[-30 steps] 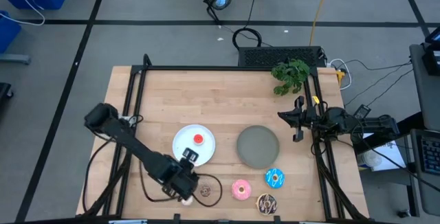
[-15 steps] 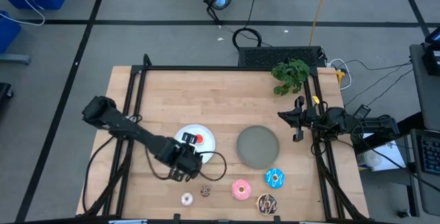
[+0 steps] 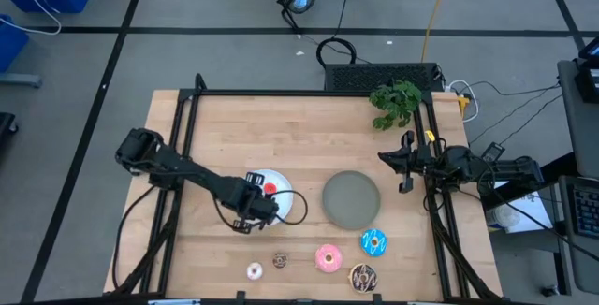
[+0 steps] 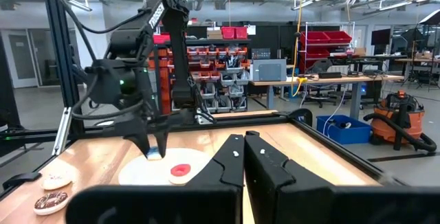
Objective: Pick & Place donuts
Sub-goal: Put the small blue donut on the white plate, then put the small white donut on the white plate
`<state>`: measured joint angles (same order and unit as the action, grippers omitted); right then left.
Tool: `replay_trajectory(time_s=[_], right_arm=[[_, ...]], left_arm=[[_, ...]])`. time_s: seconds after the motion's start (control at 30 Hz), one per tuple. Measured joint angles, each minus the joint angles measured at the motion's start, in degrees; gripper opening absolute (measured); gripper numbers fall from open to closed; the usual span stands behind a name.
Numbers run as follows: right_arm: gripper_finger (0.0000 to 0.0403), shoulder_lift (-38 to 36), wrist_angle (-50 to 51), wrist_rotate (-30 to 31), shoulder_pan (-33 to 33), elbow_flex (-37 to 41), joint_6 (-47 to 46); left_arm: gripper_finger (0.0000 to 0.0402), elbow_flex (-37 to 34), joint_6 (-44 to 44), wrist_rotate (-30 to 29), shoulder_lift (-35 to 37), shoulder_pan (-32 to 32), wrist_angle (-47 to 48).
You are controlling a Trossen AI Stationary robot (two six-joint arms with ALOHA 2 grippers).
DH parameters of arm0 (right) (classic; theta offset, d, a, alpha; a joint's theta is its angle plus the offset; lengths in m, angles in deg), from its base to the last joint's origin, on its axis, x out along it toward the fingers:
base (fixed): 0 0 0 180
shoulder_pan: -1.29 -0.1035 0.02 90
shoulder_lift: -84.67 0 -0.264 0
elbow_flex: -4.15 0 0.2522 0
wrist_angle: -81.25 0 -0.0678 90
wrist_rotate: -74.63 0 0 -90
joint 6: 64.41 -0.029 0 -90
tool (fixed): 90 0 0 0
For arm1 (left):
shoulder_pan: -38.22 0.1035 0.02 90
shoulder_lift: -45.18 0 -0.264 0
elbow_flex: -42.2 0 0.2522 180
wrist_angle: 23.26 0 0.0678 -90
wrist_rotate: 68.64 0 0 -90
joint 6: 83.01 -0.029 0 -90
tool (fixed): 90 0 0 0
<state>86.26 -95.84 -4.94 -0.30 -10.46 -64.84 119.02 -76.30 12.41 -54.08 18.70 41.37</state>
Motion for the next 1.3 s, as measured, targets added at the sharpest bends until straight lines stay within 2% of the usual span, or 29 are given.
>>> replay_trajectory(time_s=[0.27, 0.4, 0.77, 1.3], right_arm=[[0.0, 0.0, 0.0, 0.0, 0.01, -0.01, -0.39], [0.0, 0.0, 0.0, 0.0, -0.01, 0.01, -0.39], [0.0, 0.0, 0.02, -0.02, 0.0, -0.01, -0.42], [0.0, 0.0, 0.02, -0.02, 0.0, 0.01, -0.42]], left_arm=[[0.0149, -0.64, 2.49, 1.04, 0.0, 0.85, -1.07], [0.0174, -0.64, 3.66, 3.0, 0.0, 0.86, -1.08], [0.0261, -0.66, 4.54, 1.92, -0.48, 1.77, -0.52], [0.0307, -0.66, 4.05, 2.73, -0.33, 3.38, 2.08]])
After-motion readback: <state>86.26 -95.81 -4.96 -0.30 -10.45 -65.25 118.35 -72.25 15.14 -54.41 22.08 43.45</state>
